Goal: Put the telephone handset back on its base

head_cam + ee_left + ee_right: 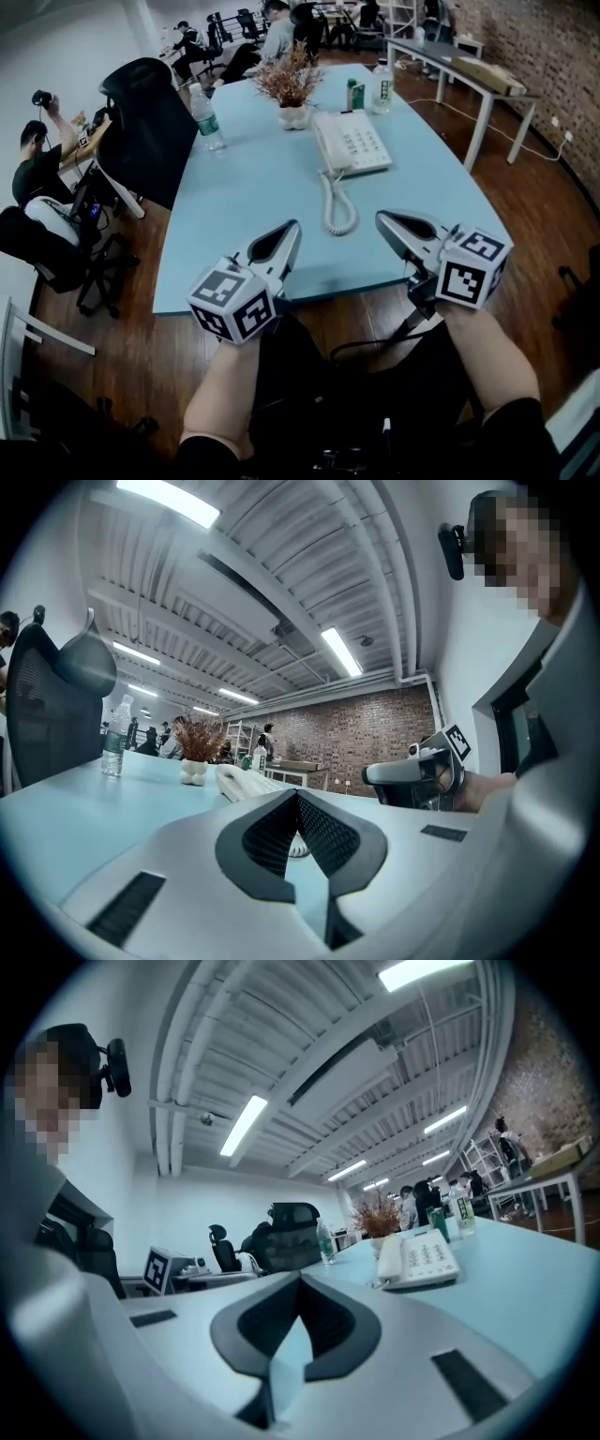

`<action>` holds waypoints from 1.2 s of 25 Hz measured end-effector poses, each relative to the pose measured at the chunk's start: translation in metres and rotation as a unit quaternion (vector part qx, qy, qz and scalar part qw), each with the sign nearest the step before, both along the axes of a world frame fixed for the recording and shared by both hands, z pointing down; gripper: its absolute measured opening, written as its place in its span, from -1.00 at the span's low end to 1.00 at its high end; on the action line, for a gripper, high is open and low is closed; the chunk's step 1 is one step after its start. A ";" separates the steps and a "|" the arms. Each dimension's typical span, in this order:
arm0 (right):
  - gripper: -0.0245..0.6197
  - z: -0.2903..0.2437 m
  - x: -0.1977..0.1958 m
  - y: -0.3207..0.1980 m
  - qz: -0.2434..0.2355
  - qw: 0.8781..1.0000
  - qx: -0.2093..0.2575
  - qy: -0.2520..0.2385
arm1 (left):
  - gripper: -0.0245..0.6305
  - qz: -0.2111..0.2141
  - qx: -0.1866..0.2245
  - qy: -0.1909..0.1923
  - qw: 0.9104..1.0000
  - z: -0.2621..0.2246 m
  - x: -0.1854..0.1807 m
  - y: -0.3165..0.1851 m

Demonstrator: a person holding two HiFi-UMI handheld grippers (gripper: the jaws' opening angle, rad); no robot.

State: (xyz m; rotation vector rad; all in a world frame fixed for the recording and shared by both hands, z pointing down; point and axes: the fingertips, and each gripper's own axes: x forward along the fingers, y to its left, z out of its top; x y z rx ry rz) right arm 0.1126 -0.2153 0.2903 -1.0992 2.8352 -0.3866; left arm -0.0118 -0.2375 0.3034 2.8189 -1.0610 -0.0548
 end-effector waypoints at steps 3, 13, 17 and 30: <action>-0.91 0.014 -0.012 0.001 -0.012 1.000 -0.006 0.023 | -0.93 -0.002 0.000 0.000 1.000 0.001 -0.002 0.001; -0.91 0.026 -0.019 0.001 -0.011 0.999 -0.024 0.040 | -0.93 -0.008 -0.003 0.004 1.000 0.001 -0.007 -0.002; -0.91 0.026 -0.024 0.002 -0.018 0.999 -0.016 0.047 | -0.93 -0.009 -0.001 0.001 1.000 0.002 -0.007 -0.003; -0.91 0.027 -0.023 0.001 -0.018 0.998 -0.014 0.053 | -0.93 -0.010 -0.002 0.003 1.000 0.002 -0.008 -0.004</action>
